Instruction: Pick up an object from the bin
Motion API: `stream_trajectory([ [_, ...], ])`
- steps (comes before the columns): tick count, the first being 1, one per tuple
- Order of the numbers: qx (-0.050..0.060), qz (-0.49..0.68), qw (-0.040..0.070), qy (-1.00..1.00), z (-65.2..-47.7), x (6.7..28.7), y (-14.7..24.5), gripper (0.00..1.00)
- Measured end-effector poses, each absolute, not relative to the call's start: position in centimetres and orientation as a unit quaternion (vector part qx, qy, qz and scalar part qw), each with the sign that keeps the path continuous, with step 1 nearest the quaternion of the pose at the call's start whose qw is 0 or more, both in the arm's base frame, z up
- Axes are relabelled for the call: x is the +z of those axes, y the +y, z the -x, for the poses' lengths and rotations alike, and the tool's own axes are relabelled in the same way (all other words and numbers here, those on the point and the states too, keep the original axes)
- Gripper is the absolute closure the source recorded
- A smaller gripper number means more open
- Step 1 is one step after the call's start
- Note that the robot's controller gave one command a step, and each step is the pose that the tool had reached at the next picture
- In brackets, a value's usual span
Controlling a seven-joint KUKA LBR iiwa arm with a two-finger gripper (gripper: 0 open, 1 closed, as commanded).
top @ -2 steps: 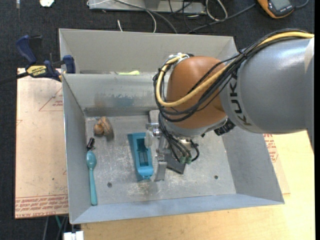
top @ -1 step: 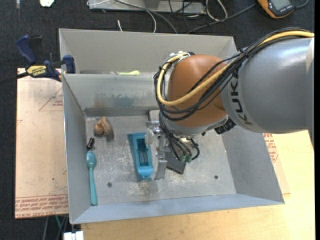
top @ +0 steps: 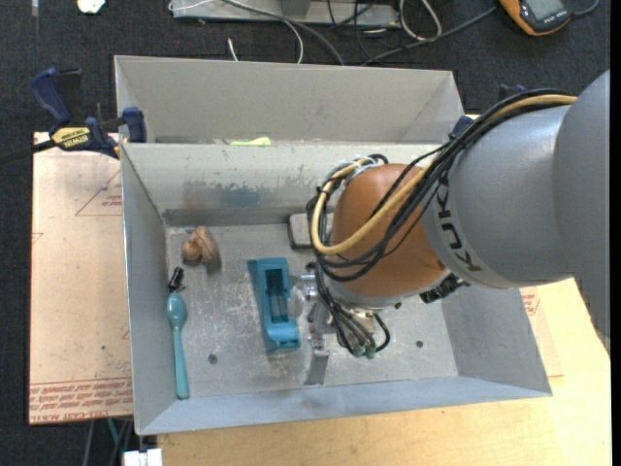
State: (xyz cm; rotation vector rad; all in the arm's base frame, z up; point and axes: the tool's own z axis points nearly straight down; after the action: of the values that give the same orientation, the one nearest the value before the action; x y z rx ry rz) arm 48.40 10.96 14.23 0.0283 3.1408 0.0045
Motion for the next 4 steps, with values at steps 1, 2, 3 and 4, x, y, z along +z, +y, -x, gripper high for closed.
stream_trajectory([
  [1,0.003,0.009,0.008,1.0,-48.5,9.5,9.5,0.0],
  [2,0.002,0.116,0.004,0.993,-50.0,10.6,8.4,0.0],
  [3,0.002,0.172,0.005,0.985,-50.9,11.0,11.5,0.0],
  [4,0.003,0.033,0.005,0.999,-51.5,13.4,12.3,0.0],
])
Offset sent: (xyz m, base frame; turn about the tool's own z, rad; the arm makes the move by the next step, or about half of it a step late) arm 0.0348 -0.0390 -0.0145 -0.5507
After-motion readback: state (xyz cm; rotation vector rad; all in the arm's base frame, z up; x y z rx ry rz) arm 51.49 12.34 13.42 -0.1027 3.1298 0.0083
